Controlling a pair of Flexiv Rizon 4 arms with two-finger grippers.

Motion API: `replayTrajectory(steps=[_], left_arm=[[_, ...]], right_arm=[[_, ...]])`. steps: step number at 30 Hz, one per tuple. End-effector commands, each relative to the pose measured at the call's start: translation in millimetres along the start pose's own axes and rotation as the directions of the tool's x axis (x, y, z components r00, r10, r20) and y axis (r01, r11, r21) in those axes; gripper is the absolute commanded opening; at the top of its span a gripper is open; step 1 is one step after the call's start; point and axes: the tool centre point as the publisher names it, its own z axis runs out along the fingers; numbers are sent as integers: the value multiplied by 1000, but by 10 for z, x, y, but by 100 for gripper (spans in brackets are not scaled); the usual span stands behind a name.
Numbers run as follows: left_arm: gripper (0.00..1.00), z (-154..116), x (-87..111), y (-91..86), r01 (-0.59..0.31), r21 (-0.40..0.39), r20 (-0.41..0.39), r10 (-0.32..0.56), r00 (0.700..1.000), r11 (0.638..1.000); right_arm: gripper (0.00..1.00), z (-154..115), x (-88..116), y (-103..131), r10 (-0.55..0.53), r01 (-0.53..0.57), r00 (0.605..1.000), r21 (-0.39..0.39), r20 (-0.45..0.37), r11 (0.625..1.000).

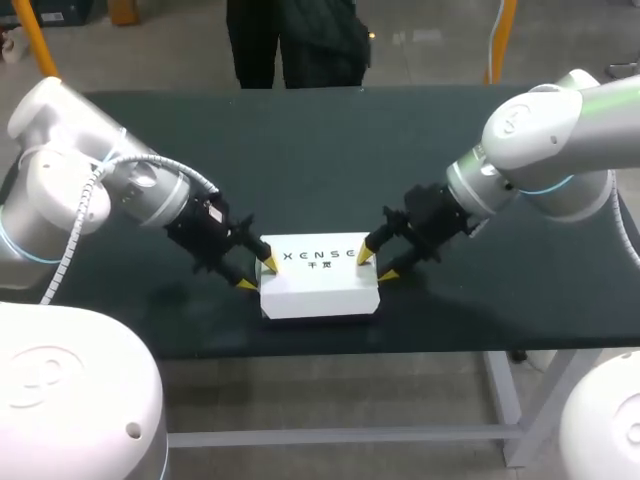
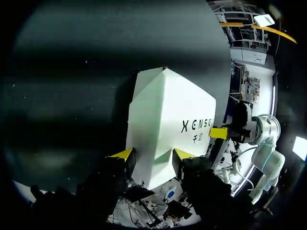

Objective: Assemble the packaging by folding the flat box into shape, placing the metal phone stand inside, and closing the box properly

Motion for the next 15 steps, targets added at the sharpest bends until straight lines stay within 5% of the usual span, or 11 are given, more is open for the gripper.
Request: replayTrajectory(steps=[1, 15], left_arm=[[53, -19, 47, -10, 7, -10, 10, -6, 1000, 1000], [55, -40, 67, -50, 25, -42, 11, -25, 1000, 999]], right_arm=[[54, 6, 43, 37, 5, -5, 1000, 19, 0, 1000], [49, 10, 83, 49, 20, -20, 1000, 48, 1, 999]])
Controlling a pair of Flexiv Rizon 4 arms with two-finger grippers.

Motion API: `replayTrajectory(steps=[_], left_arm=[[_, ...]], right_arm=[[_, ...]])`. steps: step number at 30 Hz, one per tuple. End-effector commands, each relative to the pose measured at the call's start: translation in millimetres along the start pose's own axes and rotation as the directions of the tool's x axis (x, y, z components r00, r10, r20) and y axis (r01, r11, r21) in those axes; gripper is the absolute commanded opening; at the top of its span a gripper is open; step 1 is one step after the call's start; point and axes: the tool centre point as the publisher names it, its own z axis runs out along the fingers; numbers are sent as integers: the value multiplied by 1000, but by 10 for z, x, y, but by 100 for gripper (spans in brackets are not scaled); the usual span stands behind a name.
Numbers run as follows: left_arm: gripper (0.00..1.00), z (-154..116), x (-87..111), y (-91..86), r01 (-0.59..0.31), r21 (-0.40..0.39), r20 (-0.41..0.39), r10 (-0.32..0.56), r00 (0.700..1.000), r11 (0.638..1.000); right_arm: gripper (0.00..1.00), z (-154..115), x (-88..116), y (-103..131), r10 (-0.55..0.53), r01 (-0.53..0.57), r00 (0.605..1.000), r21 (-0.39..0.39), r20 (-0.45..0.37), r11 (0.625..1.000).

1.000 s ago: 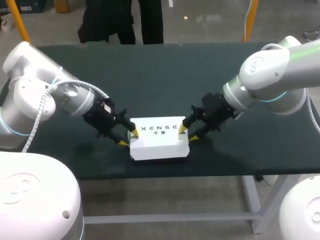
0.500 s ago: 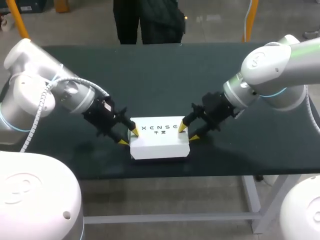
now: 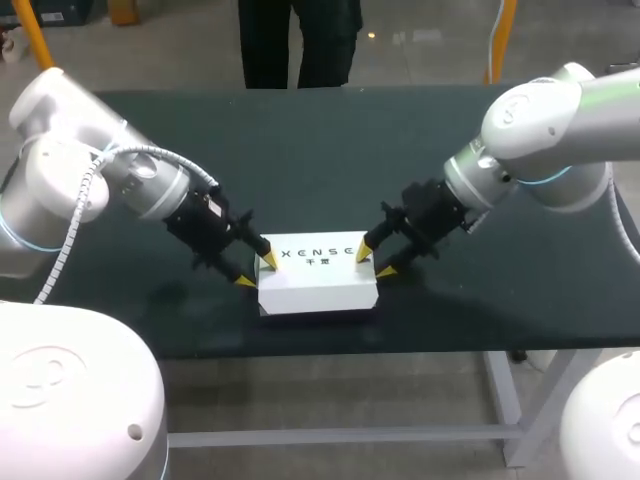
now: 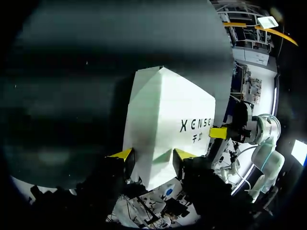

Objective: Assemble the packaging by folding the flat box into shape, placing the metal phone stand inside, and closing the box properly

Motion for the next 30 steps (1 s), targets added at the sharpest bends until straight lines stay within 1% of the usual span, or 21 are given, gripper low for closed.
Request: replayTrajectory(steps=[1, 4, 13, 18, 30], left_arm=[[54, 5, 43, -33, 2, -16, 4, -2, 1000, 1000], [53, -3, 52, -36, 4, -25, 3, -4, 1000, 1000], [54, -19, 77, -38, 11, -41, 6, -11, 1000, 999], [57, -22, 86, -37, 17, -53, 11, -17, 1000, 998], [56, -34, 117, -37, 30, -66, 16, -29, 999, 997]], right_arm=[[49, 28, 36, 41, 2, -2, 1000, 18, -1, 1000], [49, 31, 40, 45, 8, -8, 1000, 26, -3, 1000], [50, -5, 65, 60, 20, -20, 1000, 49, -15, 999], [50, -29, 79, 67, 25, -24, 999, 59, -20, 998], [49, -67, 115, 81, 37, -35, 999, 71, -30, 997]])
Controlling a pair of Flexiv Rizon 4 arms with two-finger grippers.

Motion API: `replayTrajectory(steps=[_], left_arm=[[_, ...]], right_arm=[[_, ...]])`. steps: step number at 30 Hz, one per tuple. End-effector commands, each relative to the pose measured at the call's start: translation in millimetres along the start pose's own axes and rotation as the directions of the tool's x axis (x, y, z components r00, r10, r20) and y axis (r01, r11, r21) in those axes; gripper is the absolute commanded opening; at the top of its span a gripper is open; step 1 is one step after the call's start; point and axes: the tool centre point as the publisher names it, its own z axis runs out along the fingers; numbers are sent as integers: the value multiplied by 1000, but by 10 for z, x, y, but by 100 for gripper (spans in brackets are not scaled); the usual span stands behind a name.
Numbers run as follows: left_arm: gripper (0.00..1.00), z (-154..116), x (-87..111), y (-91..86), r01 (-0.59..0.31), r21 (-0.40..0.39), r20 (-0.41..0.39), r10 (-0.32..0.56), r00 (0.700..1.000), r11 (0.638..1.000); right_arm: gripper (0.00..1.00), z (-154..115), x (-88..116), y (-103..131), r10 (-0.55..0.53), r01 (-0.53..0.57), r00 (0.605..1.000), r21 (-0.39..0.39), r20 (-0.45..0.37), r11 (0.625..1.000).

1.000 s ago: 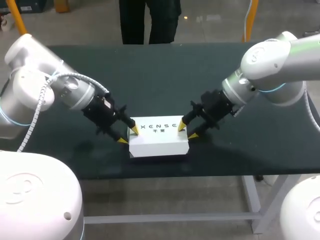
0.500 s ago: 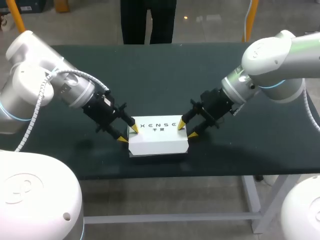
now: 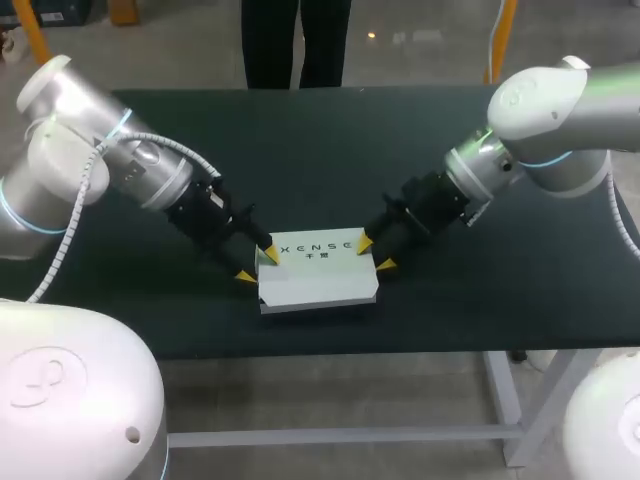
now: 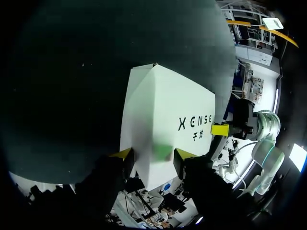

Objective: Assemble the packaging by folding the flat box into shape, placing the metal phone stand inside, and closing the box properly

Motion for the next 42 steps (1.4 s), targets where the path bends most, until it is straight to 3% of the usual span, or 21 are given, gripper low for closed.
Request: replayTrajectory(steps=[1, 42], left_arm=[[56, 8, 50, -15, 1, -9, 6, -1, 1000, 1000], [49, -109, 147, -57, 38, -96, 4, -38, 999, 995]], right_arm=[[49, 8, 36, 23, 1, -1, 1000, 13, -2, 1000], [49, -27, 123, 55, 70, -67, 997, 77, -33, 995]])
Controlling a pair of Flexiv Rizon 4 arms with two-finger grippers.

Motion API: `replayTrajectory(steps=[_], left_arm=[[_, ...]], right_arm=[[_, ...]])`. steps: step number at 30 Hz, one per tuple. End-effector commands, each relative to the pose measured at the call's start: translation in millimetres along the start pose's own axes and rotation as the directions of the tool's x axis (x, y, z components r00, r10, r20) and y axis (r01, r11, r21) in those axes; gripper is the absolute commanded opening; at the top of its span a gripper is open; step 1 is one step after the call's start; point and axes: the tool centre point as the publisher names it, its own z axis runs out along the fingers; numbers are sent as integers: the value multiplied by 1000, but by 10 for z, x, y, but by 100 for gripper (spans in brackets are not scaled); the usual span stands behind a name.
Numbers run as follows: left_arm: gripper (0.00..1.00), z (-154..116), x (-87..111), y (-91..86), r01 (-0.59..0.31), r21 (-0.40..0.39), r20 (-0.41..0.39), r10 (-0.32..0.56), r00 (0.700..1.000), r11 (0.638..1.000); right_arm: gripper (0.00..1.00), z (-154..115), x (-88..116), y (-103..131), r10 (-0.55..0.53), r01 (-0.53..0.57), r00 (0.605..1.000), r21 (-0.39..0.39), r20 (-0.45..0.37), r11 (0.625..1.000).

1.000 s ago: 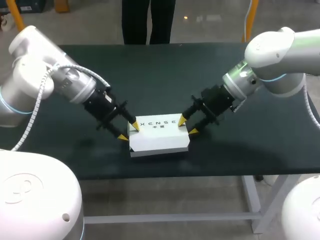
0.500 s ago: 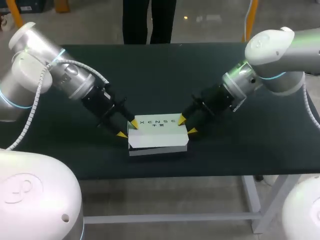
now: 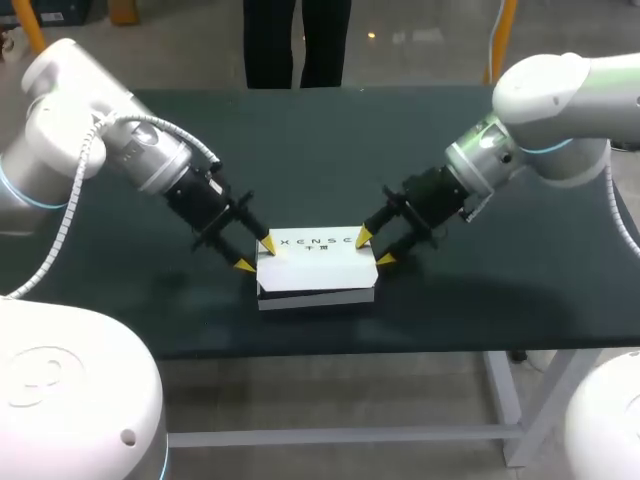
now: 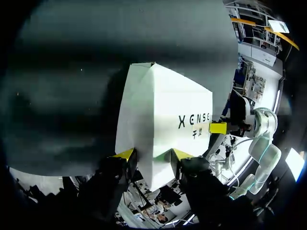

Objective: Assemble the packaging by folding the flat box into shape, placing the metal phone stand inside, and closing the box properly

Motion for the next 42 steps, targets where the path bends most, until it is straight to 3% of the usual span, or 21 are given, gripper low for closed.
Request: replayTrajectory(steps=[1, 42], left_arm=[[49, 25, 49, -33, 3, -13, 4, -3, 1000, 1000], [47, 18, 122, -39, 7, -113, 2, -7, 1000, 994]], right_arm=[[49, 17, 37, 46, 5, -5, 1000, 19, -2, 1000], [49, -32, 143, 115, 38, -36, 999, 104, -21, 994]])
